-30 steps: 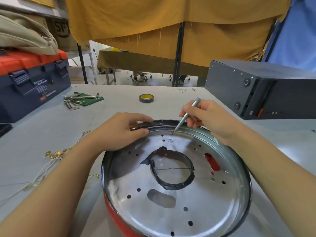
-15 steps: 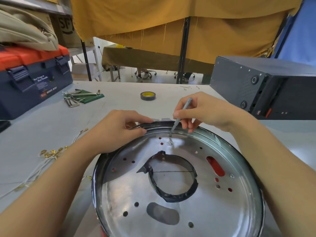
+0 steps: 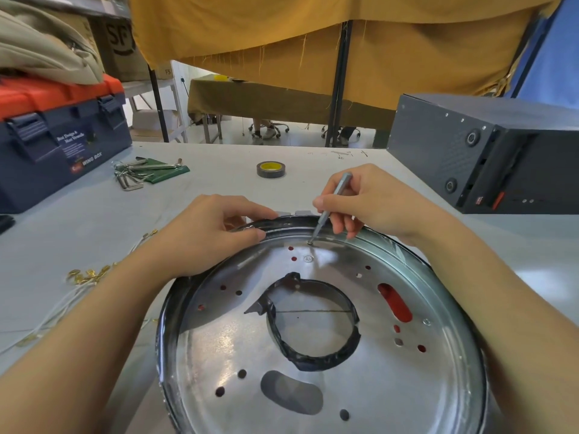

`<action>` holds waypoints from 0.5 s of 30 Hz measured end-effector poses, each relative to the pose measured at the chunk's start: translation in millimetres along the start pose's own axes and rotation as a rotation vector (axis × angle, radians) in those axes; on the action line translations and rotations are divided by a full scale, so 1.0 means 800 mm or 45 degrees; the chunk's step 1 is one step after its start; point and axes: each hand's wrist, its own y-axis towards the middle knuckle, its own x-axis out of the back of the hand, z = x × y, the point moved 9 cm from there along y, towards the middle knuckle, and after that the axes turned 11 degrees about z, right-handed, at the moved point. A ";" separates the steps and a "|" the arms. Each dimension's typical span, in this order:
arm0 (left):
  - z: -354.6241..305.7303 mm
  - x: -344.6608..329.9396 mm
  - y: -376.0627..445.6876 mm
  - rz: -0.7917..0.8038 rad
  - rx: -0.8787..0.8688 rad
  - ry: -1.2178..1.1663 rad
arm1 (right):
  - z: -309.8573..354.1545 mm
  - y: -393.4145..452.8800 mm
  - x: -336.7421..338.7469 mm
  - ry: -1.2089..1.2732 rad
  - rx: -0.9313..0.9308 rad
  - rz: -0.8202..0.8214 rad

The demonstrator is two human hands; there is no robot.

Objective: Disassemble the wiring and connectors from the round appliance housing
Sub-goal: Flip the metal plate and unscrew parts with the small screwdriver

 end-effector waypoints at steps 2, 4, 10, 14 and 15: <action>0.000 0.000 0.000 0.001 -0.001 0.003 | 0.000 -0.001 0.001 0.001 0.005 -0.021; 0.000 0.000 0.000 0.001 -0.003 0.007 | -0.001 -0.001 0.002 0.010 0.006 -0.032; 0.001 0.000 0.001 0.001 0.001 0.003 | 0.000 -0.002 0.000 -0.055 -0.018 -0.008; 0.002 0.000 0.001 -0.006 0.002 0.011 | 0.003 -0.002 -0.004 -0.108 -0.028 0.025; 0.002 0.000 0.001 -0.007 0.001 0.013 | 0.004 -0.002 -0.004 -0.116 -0.036 0.036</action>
